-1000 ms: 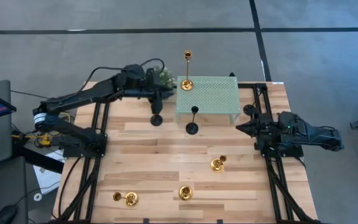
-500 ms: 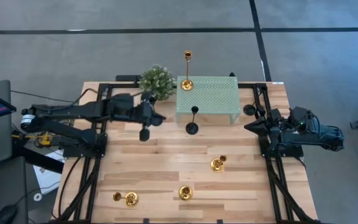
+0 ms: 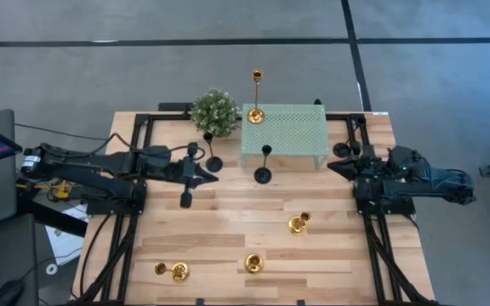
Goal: Pick & Place candle stick holders
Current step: Put the gold candle holder on the shelf
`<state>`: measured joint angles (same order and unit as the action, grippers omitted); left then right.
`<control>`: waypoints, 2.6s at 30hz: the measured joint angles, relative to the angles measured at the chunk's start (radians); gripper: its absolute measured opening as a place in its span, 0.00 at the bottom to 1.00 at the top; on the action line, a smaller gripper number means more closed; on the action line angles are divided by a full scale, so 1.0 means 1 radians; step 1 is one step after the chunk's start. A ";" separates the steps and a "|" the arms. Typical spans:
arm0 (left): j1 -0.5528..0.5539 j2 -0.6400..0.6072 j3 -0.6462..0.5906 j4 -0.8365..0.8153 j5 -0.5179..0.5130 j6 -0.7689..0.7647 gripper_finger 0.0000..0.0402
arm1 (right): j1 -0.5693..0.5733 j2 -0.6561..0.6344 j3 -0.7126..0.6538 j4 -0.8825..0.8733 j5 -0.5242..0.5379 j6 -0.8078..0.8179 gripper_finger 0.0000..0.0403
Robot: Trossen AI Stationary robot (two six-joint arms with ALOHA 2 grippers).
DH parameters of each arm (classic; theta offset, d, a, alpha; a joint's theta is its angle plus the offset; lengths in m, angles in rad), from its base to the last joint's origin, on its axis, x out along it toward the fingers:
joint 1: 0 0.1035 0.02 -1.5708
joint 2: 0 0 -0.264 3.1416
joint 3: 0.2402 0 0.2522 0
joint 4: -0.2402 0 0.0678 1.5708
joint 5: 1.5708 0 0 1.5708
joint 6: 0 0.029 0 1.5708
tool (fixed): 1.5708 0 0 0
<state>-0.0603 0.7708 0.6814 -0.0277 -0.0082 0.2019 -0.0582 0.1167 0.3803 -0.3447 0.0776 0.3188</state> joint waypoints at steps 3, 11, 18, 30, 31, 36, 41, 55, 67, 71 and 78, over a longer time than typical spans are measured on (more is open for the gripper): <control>-0.026 0.003 -0.020 0.010 0.000 0.000 0.01 | 0.000 0.064 0.000 0.008 0.006 0.021 0.00; -0.074 0.003 -0.058 0.044 0.000 -0.001 0.01 | 0.000 0.164 0.000 0.072 -0.002 0.023 0.00; -0.117 0.004 -0.058 0.052 0.000 -0.001 0.01 | 0.010 0.197 0.000 0.088 -0.027 0.019 0.00; -0.136 0.023 -0.058 0.056 0.000 0.000 0.02 | 0.105 0.250 0.000 0.290 -0.028 -0.023 0.00; -0.136 0.023 -0.058 0.055 0.000 0.000 0.01 | 0.114 0.249 0.000 0.334 -0.028 -0.039 0.00; -0.136 0.023 -0.058 0.055 0.000 0.000 0.01 | 0.161 0.249 0.067 0.450 -0.028 -0.166 0.00; -0.136 0.023 -0.058 0.055 0.000 0.001 0.02 | 0.198 0.249 0.141 0.423 -0.027 -0.237 0.00; -0.136 0.035 -0.056 0.052 0.000 0.001 0.02 | 0.237 0.257 0.144 0.374 -0.025 -0.243 0.00; -0.136 0.101 -0.056 0.058 0.000 -0.015 0.01 | 0.234 0.307 0.144 0.233 -0.025 -0.232 0.00; -0.136 0.134 -0.056 0.073 -0.007 -0.023 0.01 | 0.234 0.376 0.144 0.247 0.037 -0.233 0.00; -0.136 0.149 -0.056 0.072 -0.112 -0.014 0.01 | 0.215 0.549 0.143 0.309 0.108 -0.248 0.00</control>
<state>-0.1963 0.9195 0.6250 0.0442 -0.1198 0.1878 0.1571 0.6653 0.5236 -0.0357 0.1852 0.0708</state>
